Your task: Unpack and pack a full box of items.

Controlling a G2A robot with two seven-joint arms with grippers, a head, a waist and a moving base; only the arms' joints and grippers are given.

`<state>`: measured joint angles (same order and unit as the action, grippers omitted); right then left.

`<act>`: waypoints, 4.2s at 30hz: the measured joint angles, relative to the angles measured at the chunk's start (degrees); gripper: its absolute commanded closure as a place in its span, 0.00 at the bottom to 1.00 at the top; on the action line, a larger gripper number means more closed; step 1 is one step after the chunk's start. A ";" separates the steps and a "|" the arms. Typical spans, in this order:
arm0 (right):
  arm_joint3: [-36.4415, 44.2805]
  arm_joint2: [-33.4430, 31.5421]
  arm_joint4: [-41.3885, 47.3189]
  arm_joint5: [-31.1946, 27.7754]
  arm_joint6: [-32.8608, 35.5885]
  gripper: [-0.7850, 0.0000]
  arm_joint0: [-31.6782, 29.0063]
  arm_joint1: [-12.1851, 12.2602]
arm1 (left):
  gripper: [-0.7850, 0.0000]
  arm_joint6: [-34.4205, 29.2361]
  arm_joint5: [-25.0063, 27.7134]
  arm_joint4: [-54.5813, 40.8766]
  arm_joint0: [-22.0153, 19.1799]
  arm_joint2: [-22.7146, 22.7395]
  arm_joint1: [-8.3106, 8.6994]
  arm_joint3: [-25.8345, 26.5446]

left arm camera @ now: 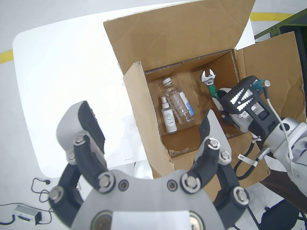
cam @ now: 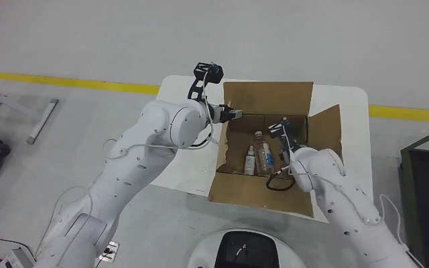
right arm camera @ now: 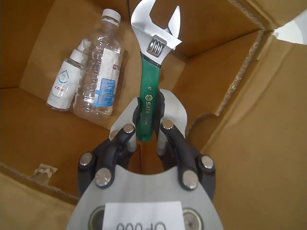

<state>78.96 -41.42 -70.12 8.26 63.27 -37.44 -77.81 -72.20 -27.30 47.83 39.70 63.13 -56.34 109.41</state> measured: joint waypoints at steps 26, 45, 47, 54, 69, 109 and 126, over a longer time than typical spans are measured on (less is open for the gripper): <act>3.63 -6.39 0.69 -3.91 -2.52 1.00 0.42 -1.94 | 0.00 0.00 0.00 0.00 0.00 0.00 0.00 0.00; 36.48 -44.75 12.08 -28.60 -12.21 1.00 -25.70 5.61 | 0.00 0.00 0.00 0.00 0.00 0.00 0.00 0.00; 36.17 -48.29 13.40 -31.56 -14.16 1.00 -27.70 6.09 | 0.00 0.00 0.00 0.00 0.00 0.00 0.00 0.00; 35.62 -54.59 16.53 -36.98 -16.35 1.00 -31.10 6.93 | 0.00 0.00 0.00 0.00 0.00 0.00 0.00 0.00; 30.39 -55.35 13.54 -35.38 -32.37 1.00 -34.27 6.95 | 0.00 0.00 0.00 0.00 0.00 0.00 0.00 0.00; 12.92 -31.12 8.55 -43.61 -33.35 1.00 -24.55 6.62 | 1.00 7.98 15.31 11.14 13.52 5.54 1.18 -0.06; 10.58 -27.72 12.08 -40.54 -26.62 1.00 -21.35 6.70 | 1.00 10.22 21.25 3.62 10.28 2.47 -0.42 -2.17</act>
<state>89.54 -69.14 -58.03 -32.27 36.65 -58.79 -71.12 -61.99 -6.05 51.45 49.98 65.60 -56.77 107.24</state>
